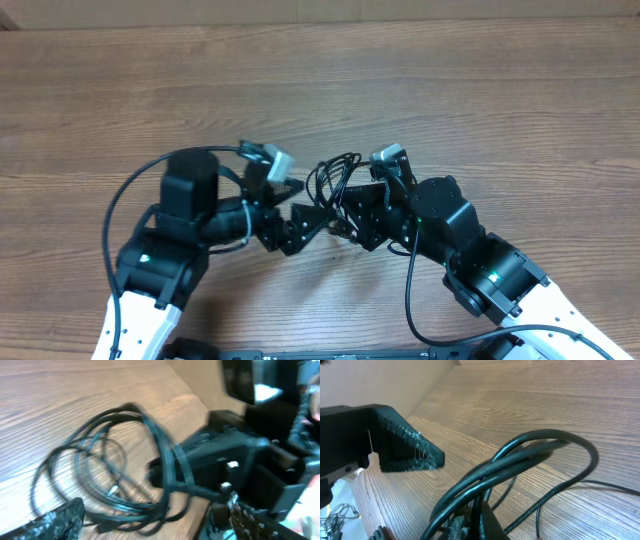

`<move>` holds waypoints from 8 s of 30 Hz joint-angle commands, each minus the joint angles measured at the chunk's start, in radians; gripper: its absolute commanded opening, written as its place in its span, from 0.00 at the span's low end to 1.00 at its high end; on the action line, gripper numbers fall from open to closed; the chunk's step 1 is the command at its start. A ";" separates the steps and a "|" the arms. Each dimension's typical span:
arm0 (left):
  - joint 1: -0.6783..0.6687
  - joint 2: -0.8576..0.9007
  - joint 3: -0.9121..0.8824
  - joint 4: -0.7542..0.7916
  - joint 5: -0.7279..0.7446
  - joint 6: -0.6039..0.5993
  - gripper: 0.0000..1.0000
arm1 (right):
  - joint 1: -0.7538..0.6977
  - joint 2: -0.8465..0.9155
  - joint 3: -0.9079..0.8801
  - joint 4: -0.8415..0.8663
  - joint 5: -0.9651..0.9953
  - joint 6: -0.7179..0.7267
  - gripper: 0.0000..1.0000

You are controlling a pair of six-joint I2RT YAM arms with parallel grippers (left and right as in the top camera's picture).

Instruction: Untangle cables

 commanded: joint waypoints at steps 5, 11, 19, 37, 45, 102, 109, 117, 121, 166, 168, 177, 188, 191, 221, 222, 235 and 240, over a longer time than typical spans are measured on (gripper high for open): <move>0.054 -0.012 0.009 -0.041 0.096 0.092 0.94 | -0.003 -0.005 0.015 0.043 0.003 0.029 0.04; 0.011 -0.012 0.009 -0.050 0.166 0.193 0.88 | -0.003 -0.005 0.015 0.048 0.028 0.078 0.04; -0.070 -0.011 0.009 -0.090 0.010 0.294 0.87 | -0.003 -0.005 0.015 0.052 0.017 0.195 0.04; -0.071 -0.011 0.009 -0.033 -0.105 0.256 0.88 | -0.002 -0.005 0.015 0.053 -0.140 0.195 0.04; -0.071 -0.010 0.009 -0.037 -0.104 0.246 0.36 | -0.002 -0.005 0.015 0.063 -0.169 0.196 0.04; -0.069 -0.145 0.039 -0.023 -0.536 0.037 0.04 | -0.003 -0.005 0.015 -0.493 0.247 0.315 1.00; -0.069 -0.194 0.047 0.054 -0.380 0.124 0.04 | -0.003 -0.005 0.015 -0.308 -0.098 0.118 1.00; -0.071 -0.194 0.047 0.143 -0.125 0.132 0.04 | -0.003 -0.005 0.015 -0.090 -0.187 0.131 1.00; -0.071 -0.194 0.047 0.262 0.037 0.060 0.04 | -0.003 -0.005 0.015 -0.015 -0.135 0.152 1.00; 0.315 -0.195 0.047 0.434 0.191 -0.265 0.04 | -0.003 -0.005 0.015 -0.453 0.284 0.477 1.00; 0.315 -0.195 0.047 0.413 0.188 -0.256 0.04 | -0.003 -0.005 0.015 -0.353 0.166 0.373 1.00; 0.314 -0.188 0.047 0.320 0.192 -0.271 0.04 | -0.002 -0.005 0.015 0.039 -0.116 0.295 1.00; 0.153 -0.188 0.047 0.338 0.220 -0.343 0.05 | -0.003 0.062 0.015 0.158 -0.026 0.295 1.00; 0.092 -0.188 0.047 0.345 0.216 -0.349 0.04 | -0.003 0.091 0.015 0.164 0.028 0.295 1.00; 0.462 -0.189 0.047 0.731 0.296 -0.561 0.04 | -0.098 0.206 0.014 -0.604 0.691 0.640 1.00; 0.493 -0.189 0.047 0.730 0.301 -0.564 0.04 | -0.108 0.206 0.014 -0.605 0.677 0.640 1.00; 0.670 -0.187 0.047 0.712 0.370 -0.562 0.04 | -0.140 0.206 0.014 -0.591 0.633 0.640 1.00; 0.669 -0.183 0.047 0.644 0.368 -0.532 0.04 | -0.140 0.206 0.014 -0.578 0.567 0.640 1.00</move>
